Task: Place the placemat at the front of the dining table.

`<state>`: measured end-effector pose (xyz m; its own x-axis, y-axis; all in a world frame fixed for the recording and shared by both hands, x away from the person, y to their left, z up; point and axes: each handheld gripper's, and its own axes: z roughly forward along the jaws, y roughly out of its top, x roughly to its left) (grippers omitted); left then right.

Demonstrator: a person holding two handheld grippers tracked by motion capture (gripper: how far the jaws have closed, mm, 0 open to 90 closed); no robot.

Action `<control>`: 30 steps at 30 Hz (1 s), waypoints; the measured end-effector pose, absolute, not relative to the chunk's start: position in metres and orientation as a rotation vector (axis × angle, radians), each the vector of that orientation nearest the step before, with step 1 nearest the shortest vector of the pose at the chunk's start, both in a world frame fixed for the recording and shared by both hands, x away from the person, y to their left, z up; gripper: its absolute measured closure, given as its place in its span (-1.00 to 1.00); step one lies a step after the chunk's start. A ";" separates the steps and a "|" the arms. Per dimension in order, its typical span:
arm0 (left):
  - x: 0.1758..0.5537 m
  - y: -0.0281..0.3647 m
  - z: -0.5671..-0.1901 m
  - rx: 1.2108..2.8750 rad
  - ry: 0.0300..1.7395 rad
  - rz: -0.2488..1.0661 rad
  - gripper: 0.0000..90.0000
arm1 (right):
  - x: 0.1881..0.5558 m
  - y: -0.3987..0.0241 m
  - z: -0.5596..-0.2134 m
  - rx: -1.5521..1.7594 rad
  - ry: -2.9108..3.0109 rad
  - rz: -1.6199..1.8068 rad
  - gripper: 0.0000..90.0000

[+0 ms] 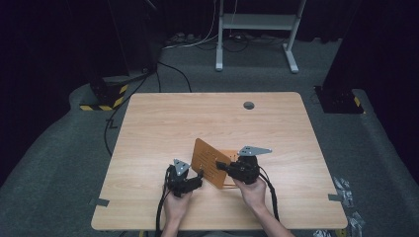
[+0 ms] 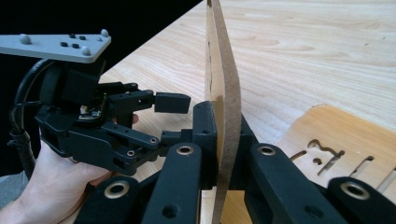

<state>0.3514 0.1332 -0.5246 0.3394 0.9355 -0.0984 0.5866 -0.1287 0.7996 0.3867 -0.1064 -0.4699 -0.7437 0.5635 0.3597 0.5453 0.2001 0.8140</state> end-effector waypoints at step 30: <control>0.358 0.124 -0.526 1.911 1.384 0.579 -0.41 | 0.379 -0.137 -0.458 1.060 2.403 1.644 0.92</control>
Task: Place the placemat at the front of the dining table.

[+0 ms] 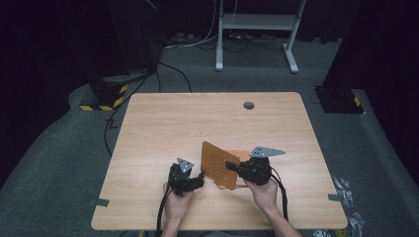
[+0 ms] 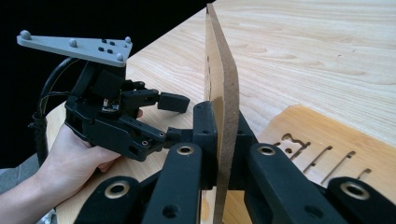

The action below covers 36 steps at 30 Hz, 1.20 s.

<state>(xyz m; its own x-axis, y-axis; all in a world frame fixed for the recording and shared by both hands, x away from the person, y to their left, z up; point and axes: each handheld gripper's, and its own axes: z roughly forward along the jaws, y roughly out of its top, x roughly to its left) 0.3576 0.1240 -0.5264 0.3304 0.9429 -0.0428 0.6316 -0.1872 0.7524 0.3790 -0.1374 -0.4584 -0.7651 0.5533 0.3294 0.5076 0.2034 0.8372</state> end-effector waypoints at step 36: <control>0.357 0.121 -0.527 1.951 1.364 0.605 -0.43 | 0.374 -0.178 -0.444 1.077 2.345 1.631 0.92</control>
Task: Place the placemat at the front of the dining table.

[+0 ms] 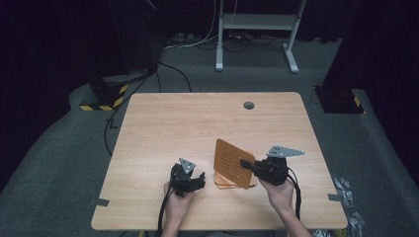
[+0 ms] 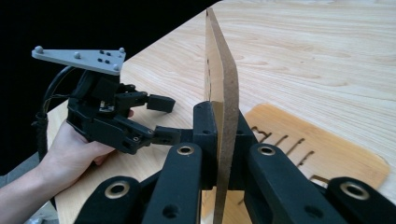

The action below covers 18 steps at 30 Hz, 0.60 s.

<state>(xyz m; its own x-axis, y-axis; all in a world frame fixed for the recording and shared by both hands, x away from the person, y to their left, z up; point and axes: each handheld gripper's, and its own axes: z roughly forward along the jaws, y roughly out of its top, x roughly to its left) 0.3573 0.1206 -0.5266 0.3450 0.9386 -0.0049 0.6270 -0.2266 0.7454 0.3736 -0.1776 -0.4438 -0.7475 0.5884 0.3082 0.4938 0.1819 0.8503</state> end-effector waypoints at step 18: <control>0.357 0.120 -0.527 1.947 1.369 0.607 -0.45 | 0.374 -0.199 -0.439 1.110 2.272 1.627 0.92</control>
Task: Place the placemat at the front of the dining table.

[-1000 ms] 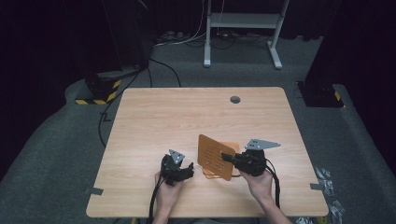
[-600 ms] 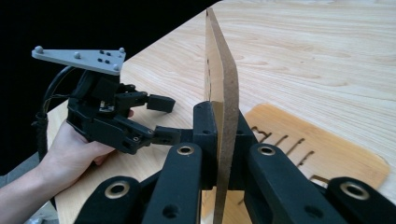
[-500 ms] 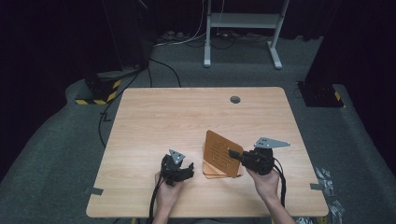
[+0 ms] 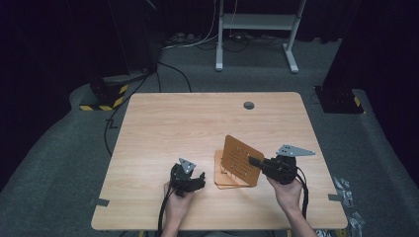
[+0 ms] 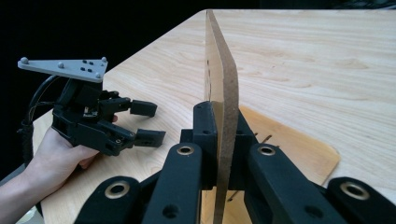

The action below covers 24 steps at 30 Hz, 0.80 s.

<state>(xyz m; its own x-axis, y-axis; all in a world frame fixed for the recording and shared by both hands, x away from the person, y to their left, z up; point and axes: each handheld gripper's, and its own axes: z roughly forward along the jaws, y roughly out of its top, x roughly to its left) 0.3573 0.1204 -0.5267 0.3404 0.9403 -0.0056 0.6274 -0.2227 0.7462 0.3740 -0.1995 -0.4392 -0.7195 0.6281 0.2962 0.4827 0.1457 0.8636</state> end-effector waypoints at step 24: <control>0.357 0.121 -0.527 1.951 1.368 0.607 -0.45 | 0.376 -0.225 -0.435 1.159 2.209 1.589 0.92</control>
<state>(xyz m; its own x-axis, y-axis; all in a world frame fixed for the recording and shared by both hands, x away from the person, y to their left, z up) 0.3573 0.1206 -0.5266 0.3423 0.9396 -0.0037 0.6280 -0.2259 0.7447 0.3759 -0.2248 -0.4352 -0.6787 0.6786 0.2807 0.4818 0.1230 0.8676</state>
